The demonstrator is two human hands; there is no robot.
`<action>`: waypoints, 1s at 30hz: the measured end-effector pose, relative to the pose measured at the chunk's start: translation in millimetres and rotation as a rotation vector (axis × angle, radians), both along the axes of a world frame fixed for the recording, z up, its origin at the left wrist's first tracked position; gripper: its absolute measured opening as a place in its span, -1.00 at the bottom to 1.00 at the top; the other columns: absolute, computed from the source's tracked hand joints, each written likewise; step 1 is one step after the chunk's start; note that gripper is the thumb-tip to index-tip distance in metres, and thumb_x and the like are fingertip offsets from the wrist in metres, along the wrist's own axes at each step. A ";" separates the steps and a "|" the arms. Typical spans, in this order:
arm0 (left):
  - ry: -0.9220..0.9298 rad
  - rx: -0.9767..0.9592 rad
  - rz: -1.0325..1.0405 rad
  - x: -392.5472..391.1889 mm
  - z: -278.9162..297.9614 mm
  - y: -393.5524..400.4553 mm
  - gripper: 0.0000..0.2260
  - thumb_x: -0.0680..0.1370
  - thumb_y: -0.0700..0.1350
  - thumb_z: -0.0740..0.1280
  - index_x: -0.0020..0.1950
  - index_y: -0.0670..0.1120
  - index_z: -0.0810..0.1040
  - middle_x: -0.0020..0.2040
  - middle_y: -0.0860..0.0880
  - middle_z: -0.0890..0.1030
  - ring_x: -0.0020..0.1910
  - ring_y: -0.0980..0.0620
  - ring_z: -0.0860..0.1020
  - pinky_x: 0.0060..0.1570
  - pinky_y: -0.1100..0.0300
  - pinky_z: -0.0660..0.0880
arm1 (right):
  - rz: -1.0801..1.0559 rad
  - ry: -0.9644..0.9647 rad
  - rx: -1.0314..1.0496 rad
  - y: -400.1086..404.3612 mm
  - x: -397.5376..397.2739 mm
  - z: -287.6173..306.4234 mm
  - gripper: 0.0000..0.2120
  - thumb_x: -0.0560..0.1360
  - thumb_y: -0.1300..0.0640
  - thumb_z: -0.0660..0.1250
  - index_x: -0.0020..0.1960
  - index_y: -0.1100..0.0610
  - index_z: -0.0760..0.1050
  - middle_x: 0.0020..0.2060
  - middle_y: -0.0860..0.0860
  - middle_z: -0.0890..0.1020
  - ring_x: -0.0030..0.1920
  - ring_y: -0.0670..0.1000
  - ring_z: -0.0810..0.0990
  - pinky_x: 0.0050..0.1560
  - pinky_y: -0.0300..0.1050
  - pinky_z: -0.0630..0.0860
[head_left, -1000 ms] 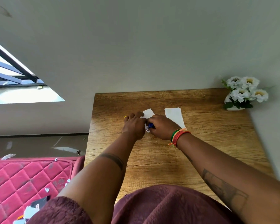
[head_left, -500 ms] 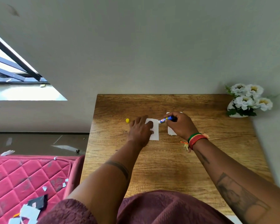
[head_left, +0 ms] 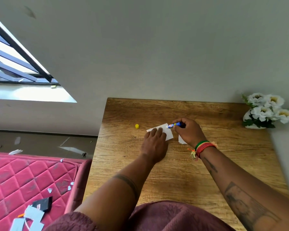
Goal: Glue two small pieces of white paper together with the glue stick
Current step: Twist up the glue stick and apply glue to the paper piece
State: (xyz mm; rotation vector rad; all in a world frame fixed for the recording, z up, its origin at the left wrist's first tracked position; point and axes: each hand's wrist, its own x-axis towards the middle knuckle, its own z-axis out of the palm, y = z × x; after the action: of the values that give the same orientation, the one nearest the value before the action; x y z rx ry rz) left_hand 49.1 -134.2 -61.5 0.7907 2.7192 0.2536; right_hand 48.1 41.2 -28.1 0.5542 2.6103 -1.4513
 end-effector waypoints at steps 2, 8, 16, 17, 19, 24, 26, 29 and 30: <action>-0.008 -0.029 -0.056 -2.2 -1.1 -3.7 -0.58 0.72 0.03 0.09 0.50 -0.14 0.38 0.63 -0.19 0.25 0.58 -0.24 0.23 0.48 -0.18 0.23 | 0.001 -0.003 0.022 0.7 -1.3 -2.1 -0.85 0.53 0.16 0.40 0.07 -0.02 0.63 -0.02 -0.06 0.64 -0.06 -0.08 0.60 -0.07 -0.20 0.55; 0.108 -0.117 -0.144 -1.4 14.0 -4.0 -0.69 0.65 -0.15 0.13 0.32 -0.17 0.52 0.39 -0.24 0.42 0.25 -0.23 0.45 0.19 -0.12 0.43 | 0.109 0.007 0.091 -11.4 -12.2 -2.6 -0.82 0.55 0.16 0.39 0.13 0.01 0.64 0.02 -0.03 0.64 -0.03 -0.06 0.60 -0.07 -0.25 0.51; 0.096 -0.038 -0.119 6.4 -3.0 -15.2 -0.58 0.53 -0.15 0.21 0.38 -0.16 0.53 0.32 -0.19 0.53 0.24 -0.21 0.50 0.26 -0.12 0.42 | 0.421 0.017 0.319 -57.0 -39.4 5.0 -0.76 0.53 0.12 0.36 0.18 0.03 0.63 0.12 -0.01 0.65 0.10 0.02 0.60 0.10 -0.13 0.52; 0.101 -0.019 -0.125 6.6 -4.8 -17.7 -0.57 0.53 -0.15 0.18 0.38 -0.16 0.54 0.33 -0.19 0.53 0.26 -0.21 0.49 0.28 -0.12 0.40 | 0.449 0.013 0.344 -60.9 -41.0 4.6 -0.76 0.53 0.11 0.36 0.18 0.02 0.62 0.14 0.00 0.64 0.11 0.03 0.60 0.09 -0.12 0.51; 0.110 -0.001 -0.136 7.2 -7.1 -21.5 -0.50 0.53 -0.13 0.05 0.41 -0.14 0.53 0.38 -0.18 0.52 0.32 -0.21 0.47 0.36 -0.14 0.36 | 0.492 0.002 0.386 -65.8 -43.4 3.2 -0.77 0.55 0.11 0.34 0.19 0.03 0.62 0.15 0.00 0.63 0.12 0.04 0.59 0.04 -0.15 0.46; 0.129 -0.030 -0.138 7.6 -8.0 -21.1 -0.53 0.57 -0.13 0.09 0.45 -0.13 0.51 0.41 -0.19 0.51 0.38 -0.21 0.44 0.48 -0.19 0.27 | 0.552 0.004 0.478 -68.3 -46.9 1.9 -0.77 0.56 0.10 0.33 0.19 0.06 0.62 0.15 0.02 0.61 0.12 0.06 0.57 0.01 -0.14 0.44; 0.155 -0.051 -0.131 6.9 -6.2 -19.7 -0.49 0.53 -0.12 0.02 0.39 -0.13 0.55 0.35 -0.19 0.55 0.32 -0.23 0.47 0.46 -0.19 0.30 | 0.576 0.005 0.513 -65.6 -49.1 3.7 -0.80 0.55 0.10 0.34 0.13 0.08 0.63 0.11 0.04 0.62 0.10 0.09 0.57 -0.01 -0.11 0.45; 0.176 -0.061 -0.134 4.6 -5.5 -20.0 -0.42 0.47 -0.09 -0.06 0.30 -0.14 0.61 0.28 -0.17 0.60 0.23 -0.22 0.50 0.36 -0.17 0.33 | 0.583 0.002 0.547 -56.1 -51.8 7.1 -0.84 0.55 0.11 0.34 0.08 0.10 0.63 0.07 0.07 0.63 0.06 0.10 0.58 -0.07 -0.14 0.38; 0.181 -0.052 -0.137 3.7 -5.6 -20.2 -0.43 0.47 -0.09 -0.05 0.28 -0.14 0.62 0.25 -0.16 0.61 0.20 -0.22 0.51 0.31 -0.15 0.34 | 0.578 0.003 0.554 -51.3 -51.6 7.9 -0.84 0.56 0.12 0.33 0.08 0.11 0.63 0.07 0.08 0.63 0.05 0.11 0.58 -0.07 -0.15 0.36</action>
State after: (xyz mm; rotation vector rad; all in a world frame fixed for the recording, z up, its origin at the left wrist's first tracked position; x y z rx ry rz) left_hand 52.8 -154.5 -67.1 1.0252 2.8086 0.0841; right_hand -3.5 -10.2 -20.2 -0.1753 2.8165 -0.5613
